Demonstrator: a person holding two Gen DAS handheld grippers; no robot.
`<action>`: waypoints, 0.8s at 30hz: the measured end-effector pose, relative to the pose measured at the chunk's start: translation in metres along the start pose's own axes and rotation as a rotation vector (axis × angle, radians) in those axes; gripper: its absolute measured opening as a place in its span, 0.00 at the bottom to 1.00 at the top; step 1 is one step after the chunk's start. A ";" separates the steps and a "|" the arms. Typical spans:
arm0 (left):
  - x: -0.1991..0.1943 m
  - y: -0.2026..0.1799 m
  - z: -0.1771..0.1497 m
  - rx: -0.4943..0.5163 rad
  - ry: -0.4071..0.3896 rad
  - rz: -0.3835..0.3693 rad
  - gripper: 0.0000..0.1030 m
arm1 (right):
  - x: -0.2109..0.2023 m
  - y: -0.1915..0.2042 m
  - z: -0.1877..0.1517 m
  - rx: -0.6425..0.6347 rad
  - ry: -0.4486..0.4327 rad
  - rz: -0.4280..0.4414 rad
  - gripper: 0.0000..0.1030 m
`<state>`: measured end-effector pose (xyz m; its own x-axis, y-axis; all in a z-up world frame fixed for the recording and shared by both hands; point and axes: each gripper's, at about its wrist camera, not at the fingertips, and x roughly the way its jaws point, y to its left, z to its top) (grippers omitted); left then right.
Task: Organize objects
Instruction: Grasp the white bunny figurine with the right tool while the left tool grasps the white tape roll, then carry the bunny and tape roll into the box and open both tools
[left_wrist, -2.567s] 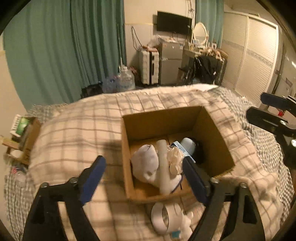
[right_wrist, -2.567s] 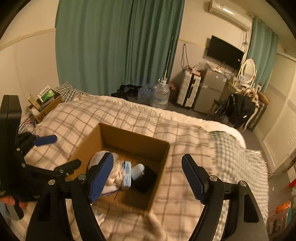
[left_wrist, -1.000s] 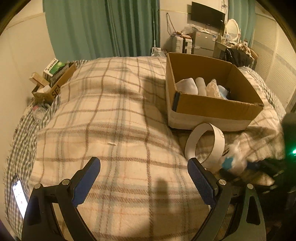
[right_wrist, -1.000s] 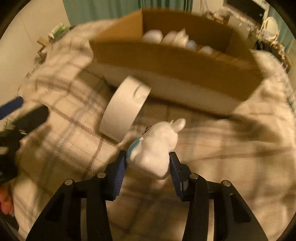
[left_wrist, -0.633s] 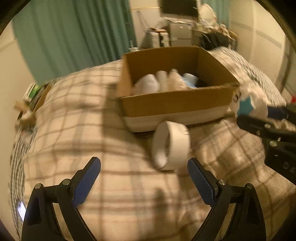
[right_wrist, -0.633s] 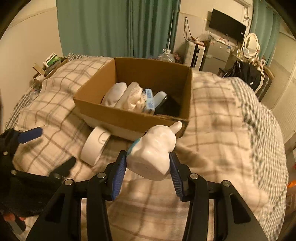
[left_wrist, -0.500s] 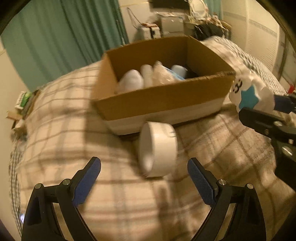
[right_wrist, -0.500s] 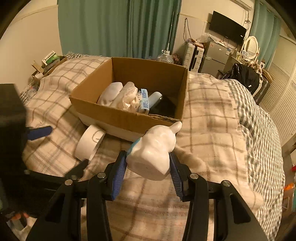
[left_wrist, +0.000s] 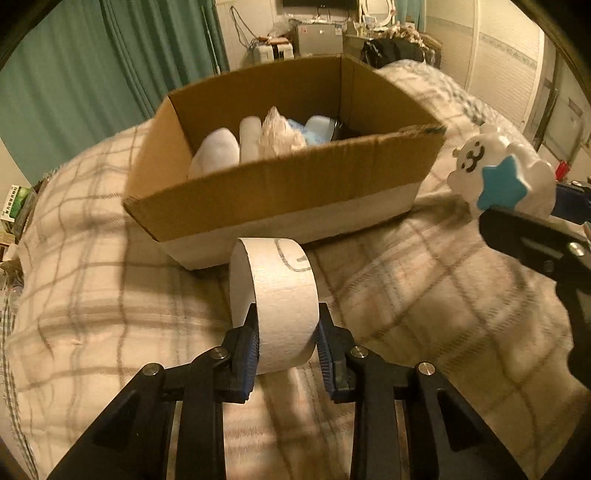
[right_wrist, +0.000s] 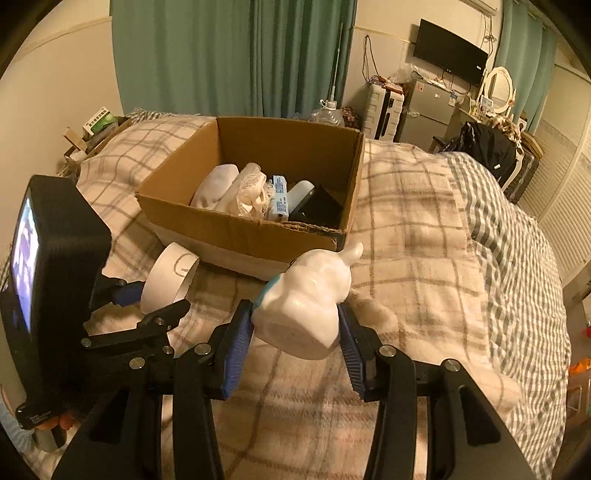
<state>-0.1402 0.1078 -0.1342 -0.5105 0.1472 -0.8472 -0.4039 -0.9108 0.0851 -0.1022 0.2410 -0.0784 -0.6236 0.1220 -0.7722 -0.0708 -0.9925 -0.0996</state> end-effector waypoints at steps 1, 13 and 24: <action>-0.006 0.000 0.000 -0.002 -0.008 -0.005 0.27 | -0.005 0.001 0.001 -0.005 -0.006 -0.004 0.44; -0.100 0.023 0.041 -0.023 -0.179 -0.112 0.27 | -0.089 0.003 0.052 -0.065 -0.163 -0.013 0.44; -0.102 0.053 0.134 0.015 -0.280 -0.078 0.27 | -0.064 0.001 0.142 -0.138 -0.205 -0.004 0.43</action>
<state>-0.2111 0.0962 0.0264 -0.6664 0.3195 -0.6736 -0.4605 -0.8870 0.0348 -0.1729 0.2313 0.0602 -0.7696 0.1081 -0.6293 0.0247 -0.9798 -0.1986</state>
